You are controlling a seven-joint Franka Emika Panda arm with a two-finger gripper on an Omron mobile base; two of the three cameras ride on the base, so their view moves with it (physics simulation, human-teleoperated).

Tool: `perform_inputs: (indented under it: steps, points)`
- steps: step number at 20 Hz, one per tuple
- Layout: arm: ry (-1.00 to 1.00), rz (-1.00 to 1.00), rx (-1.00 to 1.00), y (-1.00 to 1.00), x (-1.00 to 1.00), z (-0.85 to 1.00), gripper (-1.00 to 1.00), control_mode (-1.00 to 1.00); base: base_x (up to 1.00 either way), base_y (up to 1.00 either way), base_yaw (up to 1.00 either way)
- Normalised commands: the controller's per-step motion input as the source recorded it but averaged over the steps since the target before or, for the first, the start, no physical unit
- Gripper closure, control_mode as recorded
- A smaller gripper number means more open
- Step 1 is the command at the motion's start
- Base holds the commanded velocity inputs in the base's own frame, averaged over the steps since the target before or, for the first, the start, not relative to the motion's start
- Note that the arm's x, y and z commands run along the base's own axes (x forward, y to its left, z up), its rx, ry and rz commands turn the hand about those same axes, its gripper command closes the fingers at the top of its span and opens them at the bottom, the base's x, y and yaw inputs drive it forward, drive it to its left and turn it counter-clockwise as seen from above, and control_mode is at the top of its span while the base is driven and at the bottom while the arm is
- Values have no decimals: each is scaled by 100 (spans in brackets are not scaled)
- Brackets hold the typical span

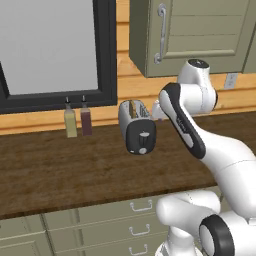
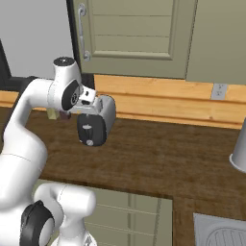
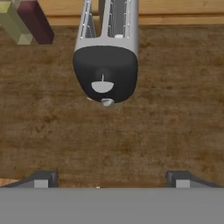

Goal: Start the toaster. Once the lever pops up, take the bread to the plate on the dining counter.

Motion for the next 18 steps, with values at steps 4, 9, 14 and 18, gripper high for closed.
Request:
perform_inputs:
  steps: [4, 9, 14, 18]
  points:
    - [-2, -2, 0, 12, 22, -22, -100, -100, 0, 0, 0]
    - [0, -11, 0, 0, 37, -33, -100, -100, 0, 0, 0]
    - [0, -10, -2, 0, 27, -39, -100, -100, 0, 0, 0]
    - [0, -1, 0, 0, 34, -48, -100, -100, 0, 0, 0]
